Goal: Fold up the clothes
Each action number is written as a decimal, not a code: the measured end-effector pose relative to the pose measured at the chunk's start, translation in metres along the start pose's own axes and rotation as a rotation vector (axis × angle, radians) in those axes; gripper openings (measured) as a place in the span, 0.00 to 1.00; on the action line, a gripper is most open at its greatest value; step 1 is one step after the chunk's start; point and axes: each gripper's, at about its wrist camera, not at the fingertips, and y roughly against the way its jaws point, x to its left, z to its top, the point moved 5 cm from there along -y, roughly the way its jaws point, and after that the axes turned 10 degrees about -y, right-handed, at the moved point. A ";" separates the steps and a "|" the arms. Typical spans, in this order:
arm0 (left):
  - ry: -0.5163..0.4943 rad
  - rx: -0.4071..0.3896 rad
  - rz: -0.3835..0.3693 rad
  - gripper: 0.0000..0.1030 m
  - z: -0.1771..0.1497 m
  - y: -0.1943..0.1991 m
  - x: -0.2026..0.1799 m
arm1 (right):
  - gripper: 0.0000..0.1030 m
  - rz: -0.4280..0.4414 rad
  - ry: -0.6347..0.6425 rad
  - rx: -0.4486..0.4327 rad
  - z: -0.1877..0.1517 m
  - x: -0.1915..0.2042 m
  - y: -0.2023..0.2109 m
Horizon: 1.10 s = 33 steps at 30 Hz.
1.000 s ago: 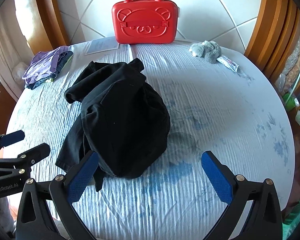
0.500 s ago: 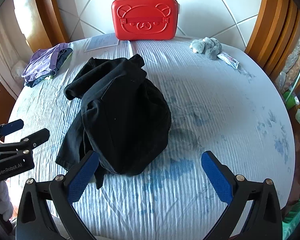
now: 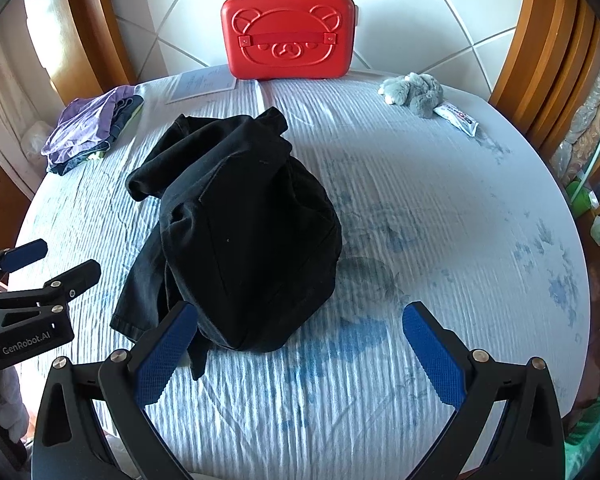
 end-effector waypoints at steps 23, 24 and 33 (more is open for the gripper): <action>0.030 -0.005 -0.010 0.87 0.008 -0.011 0.018 | 1.00 -0.002 -0.005 0.025 -0.002 0.001 -0.007; 0.031 -0.013 -0.010 0.87 0.010 -0.012 0.020 | 1.00 0.001 -0.008 0.028 -0.002 -0.001 -0.008; -0.080 -0.083 -0.177 0.87 0.044 -0.041 0.001 | 1.00 0.014 -0.058 0.092 -0.011 -0.023 -0.026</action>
